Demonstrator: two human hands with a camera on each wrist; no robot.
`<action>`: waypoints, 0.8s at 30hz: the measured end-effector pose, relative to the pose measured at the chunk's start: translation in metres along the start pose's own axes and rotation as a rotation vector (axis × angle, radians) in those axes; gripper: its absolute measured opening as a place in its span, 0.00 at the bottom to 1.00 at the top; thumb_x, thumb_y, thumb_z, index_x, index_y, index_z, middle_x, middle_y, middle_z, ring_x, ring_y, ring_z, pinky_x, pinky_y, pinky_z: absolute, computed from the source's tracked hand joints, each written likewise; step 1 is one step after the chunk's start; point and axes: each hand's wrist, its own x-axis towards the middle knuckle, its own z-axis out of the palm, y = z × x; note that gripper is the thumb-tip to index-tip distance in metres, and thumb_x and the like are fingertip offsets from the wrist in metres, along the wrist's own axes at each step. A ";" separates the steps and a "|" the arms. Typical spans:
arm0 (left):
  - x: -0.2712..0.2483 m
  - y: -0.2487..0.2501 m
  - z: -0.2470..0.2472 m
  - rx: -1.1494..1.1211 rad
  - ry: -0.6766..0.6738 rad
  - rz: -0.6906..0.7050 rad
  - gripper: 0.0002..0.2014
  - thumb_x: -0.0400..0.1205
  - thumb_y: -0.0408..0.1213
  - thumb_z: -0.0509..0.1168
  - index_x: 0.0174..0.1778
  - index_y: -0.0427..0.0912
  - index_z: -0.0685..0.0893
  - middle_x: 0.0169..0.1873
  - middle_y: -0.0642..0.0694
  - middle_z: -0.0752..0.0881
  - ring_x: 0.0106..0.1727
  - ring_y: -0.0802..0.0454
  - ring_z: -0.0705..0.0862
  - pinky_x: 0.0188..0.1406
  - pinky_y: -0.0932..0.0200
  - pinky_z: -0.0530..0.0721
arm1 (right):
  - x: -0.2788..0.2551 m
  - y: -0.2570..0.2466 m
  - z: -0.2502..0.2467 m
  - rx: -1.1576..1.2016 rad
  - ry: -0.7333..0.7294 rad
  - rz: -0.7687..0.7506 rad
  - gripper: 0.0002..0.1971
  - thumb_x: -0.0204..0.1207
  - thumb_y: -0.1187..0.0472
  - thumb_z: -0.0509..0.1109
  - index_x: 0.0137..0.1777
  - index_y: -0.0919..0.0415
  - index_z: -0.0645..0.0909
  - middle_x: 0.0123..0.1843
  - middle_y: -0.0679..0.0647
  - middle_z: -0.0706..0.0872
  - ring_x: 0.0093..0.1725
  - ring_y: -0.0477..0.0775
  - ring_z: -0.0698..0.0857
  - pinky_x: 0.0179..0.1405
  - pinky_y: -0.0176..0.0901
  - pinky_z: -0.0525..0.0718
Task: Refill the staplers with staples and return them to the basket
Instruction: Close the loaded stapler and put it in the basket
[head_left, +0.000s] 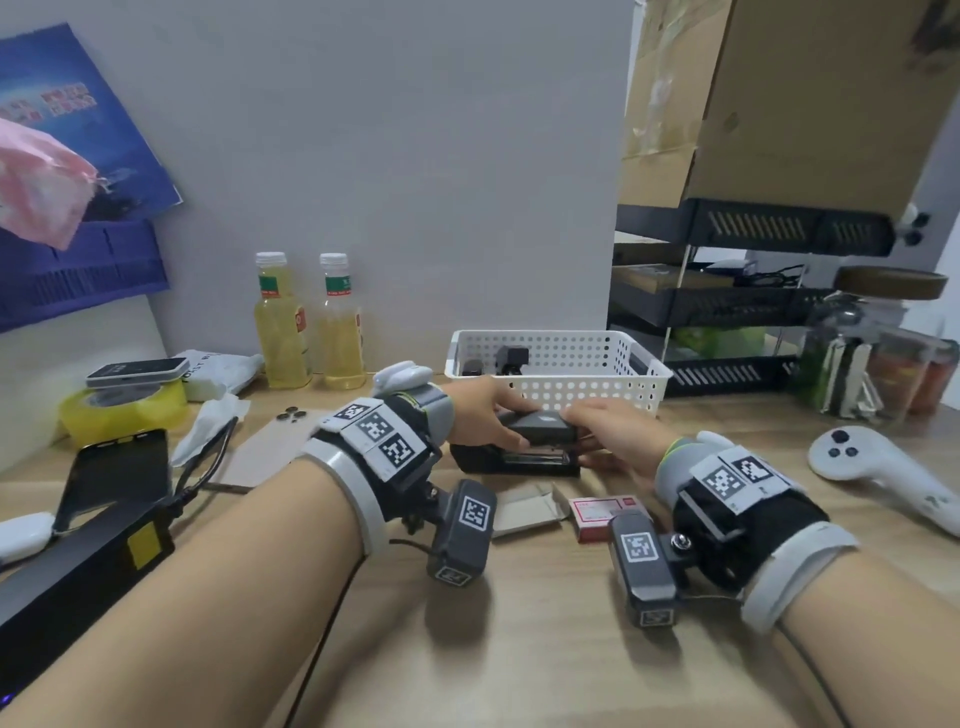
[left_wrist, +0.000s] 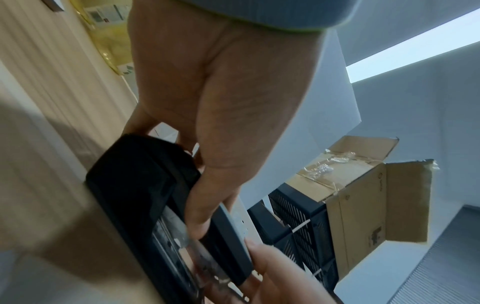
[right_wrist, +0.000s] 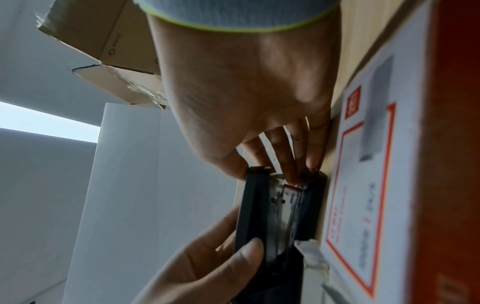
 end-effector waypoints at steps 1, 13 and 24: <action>-0.002 -0.001 -0.002 0.011 -0.016 0.010 0.25 0.77 0.56 0.72 0.70 0.75 0.76 0.58 0.56 0.85 0.56 0.49 0.84 0.63 0.47 0.84 | 0.000 0.000 0.000 -0.007 -0.001 -0.004 0.09 0.83 0.57 0.63 0.52 0.58 0.84 0.52 0.58 0.85 0.50 0.54 0.85 0.38 0.38 0.83; -0.025 -0.028 -0.027 -0.970 0.039 0.106 0.22 0.75 0.24 0.75 0.66 0.36 0.84 0.57 0.34 0.89 0.54 0.38 0.91 0.45 0.48 0.92 | -0.012 -0.036 -0.011 0.078 -0.116 -0.004 0.17 0.80 0.57 0.59 0.57 0.66 0.85 0.51 0.62 0.91 0.44 0.67 0.93 0.53 0.61 0.91; 0.015 -0.036 -0.044 -1.482 0.413 0.213 0.21 0.77 0.29 0.75 0.66 0.32 0.81 0.56 0.32 0.88 0.55 0.37 0.91 0.50 0.44 0.90 | 0.019 -0.114 -0.032 0.042 -0.281 -0.075 0.28 0.82 0.40 0.63 0.71 0.61 0.80 0.58 0.73 0.86 0.40 0.62 0.87 0.37 0.48 0.84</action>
